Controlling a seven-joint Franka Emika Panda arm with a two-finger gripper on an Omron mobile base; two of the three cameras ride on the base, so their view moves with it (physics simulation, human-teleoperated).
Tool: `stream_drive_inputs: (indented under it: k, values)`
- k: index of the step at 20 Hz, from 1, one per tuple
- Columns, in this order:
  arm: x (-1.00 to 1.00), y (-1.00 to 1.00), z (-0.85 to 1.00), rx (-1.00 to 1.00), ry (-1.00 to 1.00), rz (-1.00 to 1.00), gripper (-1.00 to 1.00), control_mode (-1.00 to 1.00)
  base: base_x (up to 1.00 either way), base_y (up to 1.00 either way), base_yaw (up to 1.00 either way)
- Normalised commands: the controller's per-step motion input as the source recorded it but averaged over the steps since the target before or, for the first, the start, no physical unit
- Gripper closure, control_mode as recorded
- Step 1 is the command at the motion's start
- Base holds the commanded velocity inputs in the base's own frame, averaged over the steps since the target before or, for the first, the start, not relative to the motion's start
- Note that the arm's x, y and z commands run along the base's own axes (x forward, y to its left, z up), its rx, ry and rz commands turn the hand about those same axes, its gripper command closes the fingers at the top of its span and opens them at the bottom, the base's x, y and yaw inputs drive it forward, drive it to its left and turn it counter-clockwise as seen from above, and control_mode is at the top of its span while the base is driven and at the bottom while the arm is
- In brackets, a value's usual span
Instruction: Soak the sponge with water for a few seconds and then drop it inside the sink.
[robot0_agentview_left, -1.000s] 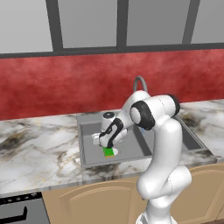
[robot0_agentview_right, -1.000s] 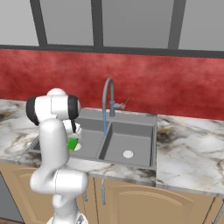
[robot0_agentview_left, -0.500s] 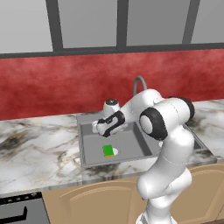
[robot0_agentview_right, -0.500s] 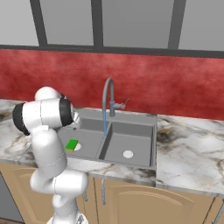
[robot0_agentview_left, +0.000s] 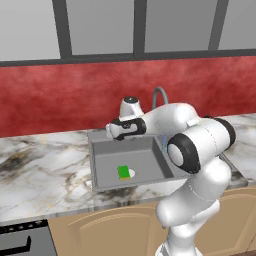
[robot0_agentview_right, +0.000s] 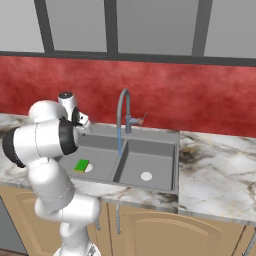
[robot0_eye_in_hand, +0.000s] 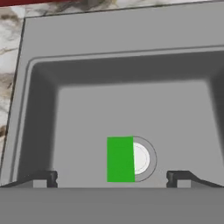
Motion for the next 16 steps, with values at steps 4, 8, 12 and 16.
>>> stream_drive_inputs:
  k: [4,8,12,16]
  values:
    - [-0.25,0.0,0.6,0.0,0.0,0.02,-1.0,-1.0,0.0,0.0,0.0]
    - [-0.43,0.0,0.52,0.0,0.0,0.06,-1.0,-1.0,0.0,0.0,0.0]
    - [-0.54,0.0,0.48,0.0,0.0,0.07,-1.0,-1.0,0.0,0.0,0.0]
    - [-0.58,0.0,0.44,0.0,0.0,0.06,-1.0,-1.0,0.0,0.0,0.0]
